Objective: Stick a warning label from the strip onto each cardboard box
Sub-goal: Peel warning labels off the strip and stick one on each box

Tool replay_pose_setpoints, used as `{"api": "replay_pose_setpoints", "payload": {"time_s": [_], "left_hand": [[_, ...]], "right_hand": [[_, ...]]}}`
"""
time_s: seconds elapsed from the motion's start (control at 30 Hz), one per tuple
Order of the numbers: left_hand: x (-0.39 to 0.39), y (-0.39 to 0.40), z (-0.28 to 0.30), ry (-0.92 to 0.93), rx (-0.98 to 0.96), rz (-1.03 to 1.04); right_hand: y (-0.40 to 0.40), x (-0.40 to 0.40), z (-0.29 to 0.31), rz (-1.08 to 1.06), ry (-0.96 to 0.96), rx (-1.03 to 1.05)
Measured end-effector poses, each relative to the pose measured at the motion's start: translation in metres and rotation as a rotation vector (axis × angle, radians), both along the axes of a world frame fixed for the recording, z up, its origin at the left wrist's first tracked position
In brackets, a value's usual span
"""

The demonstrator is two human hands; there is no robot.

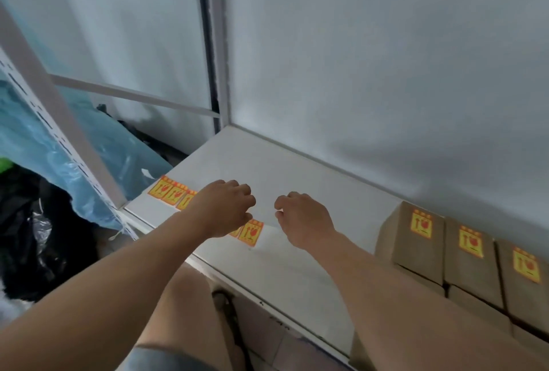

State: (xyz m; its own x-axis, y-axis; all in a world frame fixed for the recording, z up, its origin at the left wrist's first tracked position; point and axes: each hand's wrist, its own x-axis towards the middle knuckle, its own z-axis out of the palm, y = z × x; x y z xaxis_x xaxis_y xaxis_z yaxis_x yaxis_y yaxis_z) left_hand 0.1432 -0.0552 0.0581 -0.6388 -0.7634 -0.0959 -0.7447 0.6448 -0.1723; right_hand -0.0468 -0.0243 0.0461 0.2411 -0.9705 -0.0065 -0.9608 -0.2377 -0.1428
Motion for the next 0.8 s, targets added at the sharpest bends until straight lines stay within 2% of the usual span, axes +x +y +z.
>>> {"api": "replay_pose_setpoints", "payload": {"time_s": [0.17,0.3,0.53,0.8], "left_hand": [[0.002,-0.006,-0.023,0.004,0.13,0.098],[0.005,-0.007,-0.045,0.003,0.201,0.156],[0.013,-0.011,-0.069,0.17,0.316,0.233],[0.014,-0.009,-0.076,0.2,0.321,0.248]], "right_hand": [[-0.003,0.022,-0.037,-0.146,-0.161,0.203],[-0.006,0.027,-0.057,-0.253,-0.22,0.284],[-0.007,0.04,-0.07,-0.264,-0.205,0.176],[-0.01,0.045,-0.075,-0.295,-0.234,0.111]]}}
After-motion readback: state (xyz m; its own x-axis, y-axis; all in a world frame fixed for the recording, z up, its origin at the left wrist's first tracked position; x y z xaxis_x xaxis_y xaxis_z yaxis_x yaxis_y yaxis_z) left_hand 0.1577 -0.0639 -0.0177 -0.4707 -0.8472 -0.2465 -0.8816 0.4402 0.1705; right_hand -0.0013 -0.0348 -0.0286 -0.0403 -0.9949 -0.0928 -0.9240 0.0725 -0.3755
